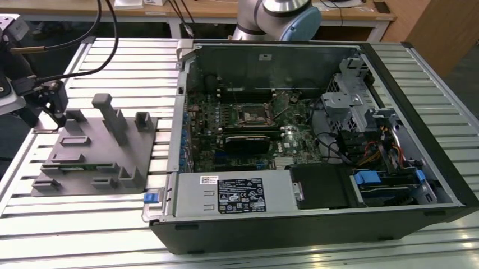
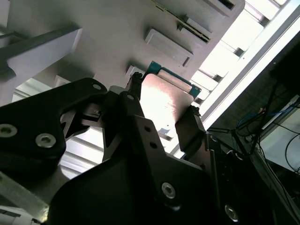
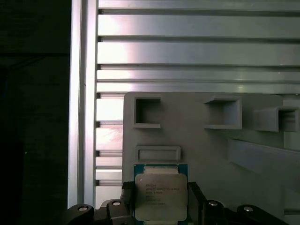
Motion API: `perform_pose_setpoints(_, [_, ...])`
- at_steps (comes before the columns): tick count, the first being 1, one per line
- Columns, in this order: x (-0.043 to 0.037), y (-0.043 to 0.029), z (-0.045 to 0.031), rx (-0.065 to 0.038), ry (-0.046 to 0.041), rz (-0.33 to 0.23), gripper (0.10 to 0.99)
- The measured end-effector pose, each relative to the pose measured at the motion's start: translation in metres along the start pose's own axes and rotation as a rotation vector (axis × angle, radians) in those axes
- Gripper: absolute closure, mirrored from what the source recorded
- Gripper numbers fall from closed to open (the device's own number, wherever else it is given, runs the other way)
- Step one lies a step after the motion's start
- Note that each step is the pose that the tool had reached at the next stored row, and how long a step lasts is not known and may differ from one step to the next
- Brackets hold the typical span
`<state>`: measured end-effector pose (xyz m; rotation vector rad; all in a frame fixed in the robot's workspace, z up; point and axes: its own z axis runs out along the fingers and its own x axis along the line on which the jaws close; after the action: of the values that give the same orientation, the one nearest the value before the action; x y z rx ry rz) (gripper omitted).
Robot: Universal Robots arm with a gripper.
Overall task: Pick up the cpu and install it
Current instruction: 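Pick up the cpu and move it towards the insertion slot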
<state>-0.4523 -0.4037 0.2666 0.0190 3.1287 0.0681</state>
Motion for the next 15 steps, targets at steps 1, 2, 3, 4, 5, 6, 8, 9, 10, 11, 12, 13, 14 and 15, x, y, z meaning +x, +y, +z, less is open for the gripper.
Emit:
perform_pose_setpoints(1, [0.0,0.0,-0.0008,0.0,-0.0001,0.0,0.545])
perform_pose_setpoints(2, [0.0,0.0001,-0.0017,0.0,0.0,0.0,0.545])
perform_pose_setpoints(3, [0.0,0.0001,-0.0026,0.0,-0.0001,0.0,0.545])
perform_pose_setpoints(4, [-0.0001,0.0002,-0.0035,0.0,-0.0001,0.0,0.545])
perform_pose_setpoints(5, [-0.0001,0.0002,-0.0043,0.0,-0.0001,0.0,0.545])
perform_pose_setpoints(6, [-0.0001,0.0002,-0.0052,0.0,-0.0001,0.0,0.545])
perform_pose_setpoints(8, [-0.0001,0.0004,-0.0069,0.0,-0.0001,0.0,0.545])
perform_pose_setpoints(9, [-0.0001,0.0004,-0.0078,0.0,0.0,0.0,0.545])
perform_pose_setpoints(10, [-0.0001,0.0004,-0.0085,0.0,-0.0001,0.0,0.545])
perform_pose_setpoints(11, [-0.0001,0.0005,-0.0094,0.0,0.0,0.0,0.545])
perform_pose_setpoints(12, [-0.0001,0.0005,-0.0102,0.0,-0.0001,0.0,0.545])
perform_pose_setpoints(13, [-0.0001,0.0006,-0.0111,0.0,-0.0001,0.0,0.545])
perform_pose_setpoints(14, [-0.0001,0.0006,-0.0118,0.0,-0.0001,0.0,0.545])
perform_pose_setpoints(15, [-0.0002,0.0007,-0.0127,0.0,0.0,0.0,0.545])
